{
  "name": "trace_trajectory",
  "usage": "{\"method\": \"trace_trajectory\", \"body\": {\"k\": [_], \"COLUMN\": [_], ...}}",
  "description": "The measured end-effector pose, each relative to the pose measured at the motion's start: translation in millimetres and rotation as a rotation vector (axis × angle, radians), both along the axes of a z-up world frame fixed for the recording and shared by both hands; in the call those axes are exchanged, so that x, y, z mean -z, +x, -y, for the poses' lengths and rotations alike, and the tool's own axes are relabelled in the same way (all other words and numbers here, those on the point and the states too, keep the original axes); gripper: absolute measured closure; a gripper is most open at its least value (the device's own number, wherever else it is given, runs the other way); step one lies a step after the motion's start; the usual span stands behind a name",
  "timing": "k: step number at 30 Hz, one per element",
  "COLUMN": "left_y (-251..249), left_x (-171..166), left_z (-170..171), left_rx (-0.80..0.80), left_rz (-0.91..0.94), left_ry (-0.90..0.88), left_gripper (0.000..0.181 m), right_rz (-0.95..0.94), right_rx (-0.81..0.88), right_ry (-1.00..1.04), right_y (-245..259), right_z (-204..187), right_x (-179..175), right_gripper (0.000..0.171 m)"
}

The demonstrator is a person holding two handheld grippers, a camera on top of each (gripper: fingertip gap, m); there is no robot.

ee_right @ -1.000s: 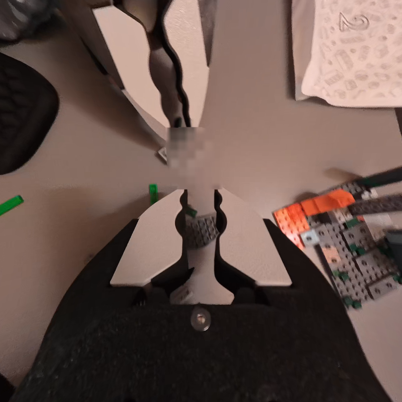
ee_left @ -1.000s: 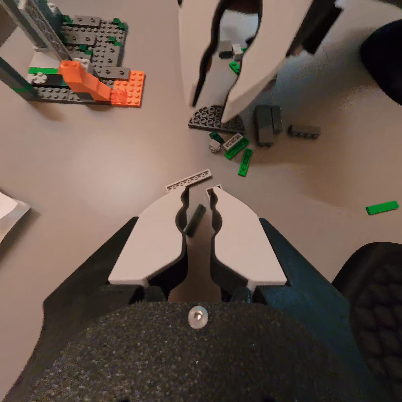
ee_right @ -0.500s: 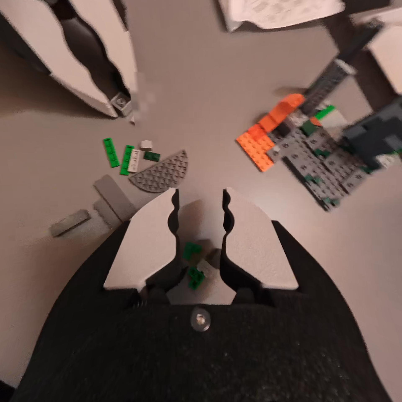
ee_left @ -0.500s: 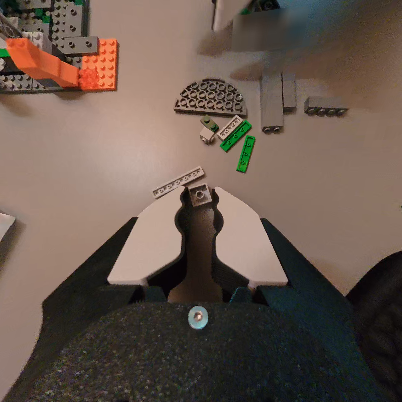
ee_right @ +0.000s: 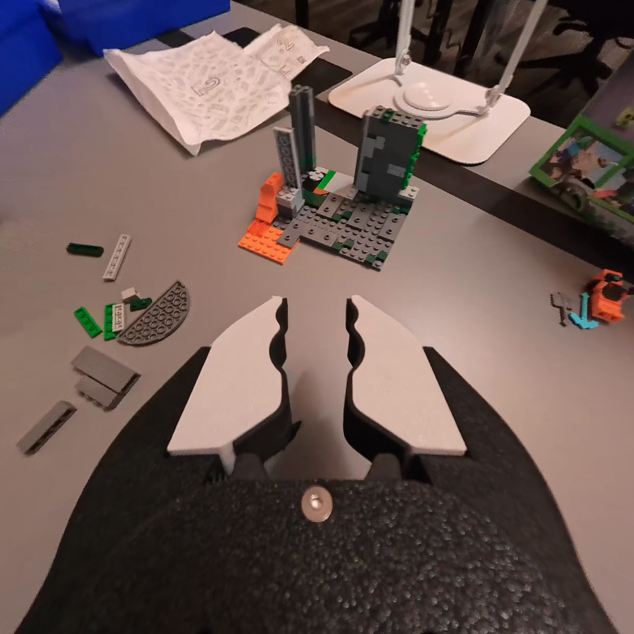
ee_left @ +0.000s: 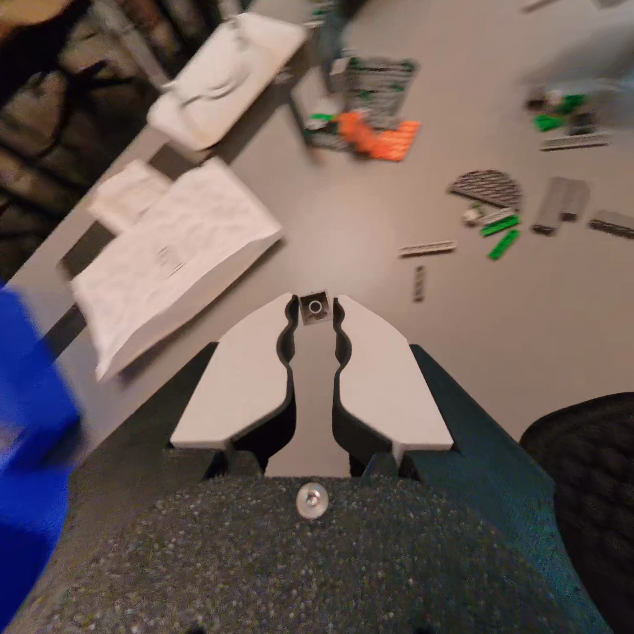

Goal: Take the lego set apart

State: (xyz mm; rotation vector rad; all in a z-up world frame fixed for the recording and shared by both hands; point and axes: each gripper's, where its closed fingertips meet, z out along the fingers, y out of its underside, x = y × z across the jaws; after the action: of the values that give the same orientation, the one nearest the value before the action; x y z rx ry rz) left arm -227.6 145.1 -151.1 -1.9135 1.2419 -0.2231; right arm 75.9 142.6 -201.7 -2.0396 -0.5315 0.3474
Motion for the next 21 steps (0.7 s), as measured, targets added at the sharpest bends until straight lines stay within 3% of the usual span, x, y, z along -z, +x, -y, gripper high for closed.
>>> {"method": "trace_trajectory", "body": {"k": [4,9,14,21], "left_y": [-113.1,-198.5,-205.9,-160.4], "left_x": [-28.6,-4.2,18.4,-16.0], "left_z": [-9.2,-2.0,-0.2,-3.8], "left_rx": [-0.360,-0.612,-0.642,-0.549], "left_rz": [0.044,0.062,0.085,0.164], "left_ry": [0.007,-0.083,-0.123,0.000], "left_gripper": [0.162,0.161,0.145,0.148], "right_rz": [-0.104,-0.162,-0.161,-0.153], "right_rx": [0.062,0.102,0.083,0.064], "right_ry": [0.021,0.051,0.049,0.034], "right_y": [13.5,24.1,19.0,16.1], "right_z": [-7.3,-12.6,-10.6,-8.4], "right_x": [-6.9,-14.2,-13.5,-8.8], "right_gripper": [0.139,0.139,0.140,0.141]}}
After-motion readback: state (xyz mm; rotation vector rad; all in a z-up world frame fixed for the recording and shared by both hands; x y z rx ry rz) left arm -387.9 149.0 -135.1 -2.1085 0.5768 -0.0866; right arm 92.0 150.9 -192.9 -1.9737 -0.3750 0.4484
